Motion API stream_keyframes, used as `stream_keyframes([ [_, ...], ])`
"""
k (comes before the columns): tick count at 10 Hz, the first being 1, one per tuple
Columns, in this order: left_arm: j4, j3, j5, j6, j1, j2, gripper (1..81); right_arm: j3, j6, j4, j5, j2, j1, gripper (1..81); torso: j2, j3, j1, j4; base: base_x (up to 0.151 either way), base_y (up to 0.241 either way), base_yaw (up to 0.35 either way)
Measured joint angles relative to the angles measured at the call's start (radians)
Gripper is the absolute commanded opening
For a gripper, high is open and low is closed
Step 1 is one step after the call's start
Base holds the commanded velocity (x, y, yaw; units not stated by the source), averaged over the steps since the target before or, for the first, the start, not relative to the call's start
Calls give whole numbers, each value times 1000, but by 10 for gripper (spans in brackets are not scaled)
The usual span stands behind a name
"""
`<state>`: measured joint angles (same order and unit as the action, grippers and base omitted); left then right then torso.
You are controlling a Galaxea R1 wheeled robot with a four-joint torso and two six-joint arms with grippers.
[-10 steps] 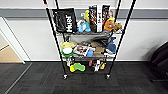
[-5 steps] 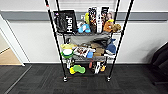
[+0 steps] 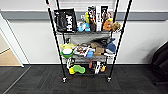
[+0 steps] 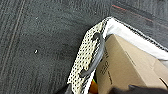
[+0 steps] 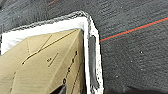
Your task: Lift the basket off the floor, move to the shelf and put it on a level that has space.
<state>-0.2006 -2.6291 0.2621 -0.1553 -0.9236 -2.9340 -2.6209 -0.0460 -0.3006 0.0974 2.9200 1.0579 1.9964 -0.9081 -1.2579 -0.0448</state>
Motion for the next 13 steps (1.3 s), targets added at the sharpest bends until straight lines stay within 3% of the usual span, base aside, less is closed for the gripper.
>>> stream_keyframes([
  [3, -2, -1, -2, -1, 22, -21, 811, -2, 0, -7, 1, 0, 0, 811, 96, -89, -61, 0, 0, 0, 0],
  [5, -2, -1, 6, -1, 40, -22, 811, -4, 0, -10, 1, 0, -7, 811, 149, -107, -95, 0, 0, 0, 0],
  [8, -2, -2, 3, -2, 84, -42, 811, -3, 0, -18, 3, 1, -11, 811, 203, -111, -129, 0, 0, 0, 0],
  [13, 0, -3, -1, -2, 83, -44, 811, -6, -9, -19, 3, 35, -61, 811, 204, -111, -130, 0, 0, 0, 0],
])
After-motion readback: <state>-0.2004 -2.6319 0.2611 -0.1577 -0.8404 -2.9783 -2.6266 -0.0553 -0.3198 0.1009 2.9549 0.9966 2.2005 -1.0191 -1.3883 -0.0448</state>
